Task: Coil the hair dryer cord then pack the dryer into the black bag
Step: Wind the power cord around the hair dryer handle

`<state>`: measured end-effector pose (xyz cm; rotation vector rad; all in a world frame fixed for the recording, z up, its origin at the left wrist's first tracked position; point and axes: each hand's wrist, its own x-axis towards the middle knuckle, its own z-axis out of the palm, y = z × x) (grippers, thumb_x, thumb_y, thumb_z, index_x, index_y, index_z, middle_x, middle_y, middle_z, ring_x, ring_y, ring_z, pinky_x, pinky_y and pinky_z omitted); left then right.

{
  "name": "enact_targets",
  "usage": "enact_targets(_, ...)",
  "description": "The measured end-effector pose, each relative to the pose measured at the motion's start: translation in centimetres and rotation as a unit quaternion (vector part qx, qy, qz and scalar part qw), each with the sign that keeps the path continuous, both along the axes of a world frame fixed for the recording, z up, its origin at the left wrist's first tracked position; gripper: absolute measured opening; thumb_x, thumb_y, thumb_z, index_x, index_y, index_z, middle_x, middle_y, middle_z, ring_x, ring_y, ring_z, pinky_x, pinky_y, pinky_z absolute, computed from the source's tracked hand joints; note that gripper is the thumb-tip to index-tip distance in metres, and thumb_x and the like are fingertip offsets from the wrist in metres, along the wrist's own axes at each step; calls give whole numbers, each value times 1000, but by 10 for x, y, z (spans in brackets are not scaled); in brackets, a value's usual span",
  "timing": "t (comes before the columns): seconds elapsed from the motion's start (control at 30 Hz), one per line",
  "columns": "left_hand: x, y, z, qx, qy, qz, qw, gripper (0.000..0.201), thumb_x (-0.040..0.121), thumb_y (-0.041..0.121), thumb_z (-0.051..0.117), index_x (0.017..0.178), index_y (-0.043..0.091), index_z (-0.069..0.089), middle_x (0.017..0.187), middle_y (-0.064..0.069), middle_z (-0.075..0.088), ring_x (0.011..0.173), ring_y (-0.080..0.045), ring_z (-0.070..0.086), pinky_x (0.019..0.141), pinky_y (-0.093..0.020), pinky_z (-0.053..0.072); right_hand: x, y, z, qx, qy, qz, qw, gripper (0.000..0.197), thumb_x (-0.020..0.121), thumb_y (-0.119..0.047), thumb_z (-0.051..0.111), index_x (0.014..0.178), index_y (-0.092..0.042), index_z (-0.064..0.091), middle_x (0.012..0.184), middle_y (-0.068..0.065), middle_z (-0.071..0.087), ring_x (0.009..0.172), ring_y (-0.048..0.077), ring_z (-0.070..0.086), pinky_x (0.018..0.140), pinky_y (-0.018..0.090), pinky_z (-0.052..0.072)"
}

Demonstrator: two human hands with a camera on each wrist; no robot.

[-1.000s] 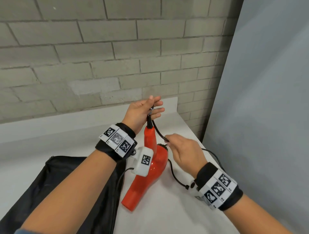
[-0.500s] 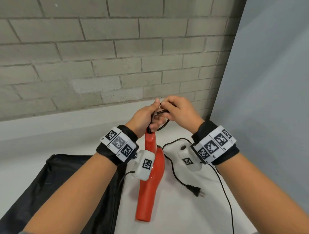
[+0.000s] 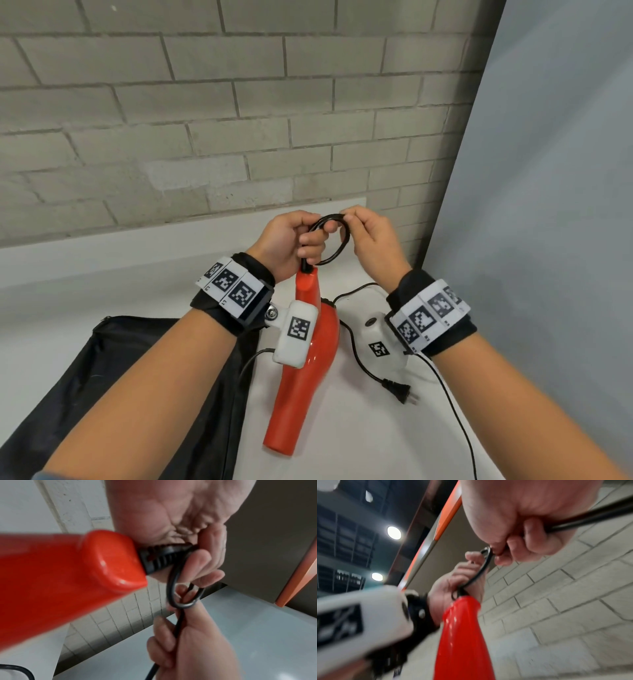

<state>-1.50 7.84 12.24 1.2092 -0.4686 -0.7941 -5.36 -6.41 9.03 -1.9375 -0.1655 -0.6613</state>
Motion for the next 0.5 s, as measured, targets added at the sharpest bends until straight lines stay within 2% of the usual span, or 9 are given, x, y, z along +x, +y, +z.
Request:
enact_targets(0.1,-2,-2,-2,-8,-3,24,1000,38,92,26,21,70,12,49,34,8,32,30,-4,28,38,-17,32,-7,3,-20,-65,28,-29,997,26,96,-10,35,109,-11,58,62,-9,47,54,-1,48,55,10,37)
enact_targets(0.17,0,-2,-4,-31,5,59,998,34,92,23,24,72,12,49,36,9,33,31,-5,30,39,-16,33,-13,7,-31,-121,98,-24,987,35,96,-10,33,129,-14,44,67,-3,50,58,3,48,58,13,39)
enact_targets(0.23,3,-2,-6,-55,7,101,993,33,93,20,25,77,11,52,38,9,36,33,-4,31,40,-16,33,-21,15,-40,-193,180,-4,965,47,95,-10,32,141,-15,24,80,7,59,70,19,55,70,28,46)
enact_targets(0.27,5,-2,-8,-64,2,121,991,34,93,19,25,80,10,55,40,10,38,33,-4,32,41,-16,33,-26,20,-45,-225,207,11,952,52,95,-11,33,144,-16,17,86,11,62,75,25,57,72,34,47)
enact_targets(0.3,6,-2,-9,-69,-5,135,988,35,94,18,25,83,9,57,42,10,41,35,-4,33,42,-16,34,-31,23,-49,-249,219,28,943,53,95,-14,34,144,-17,14,92,14,64,78,28,59,71,36,47)
enact_targets(0.4,8,-2,-13,-68,-39,151,985,37,94,15,24,94,8,60,53,11,57,42,-4,43,49,-17,38,-47,30,-57,-284,202,59,936,47,96,-20,35,141,-20,22,97,15,65,78,30,59,65,32,42)
enact_targets(0.5,5,0,-16,-37,-103,141,984,31,97,14,27,102,11,58,75,9,72,60,-3,61,58,-16,47,-52,23,-59,-331,151,17,931,44,95,-16,35,139,-22,31,111,10,64,89,31,63,72,37,48)
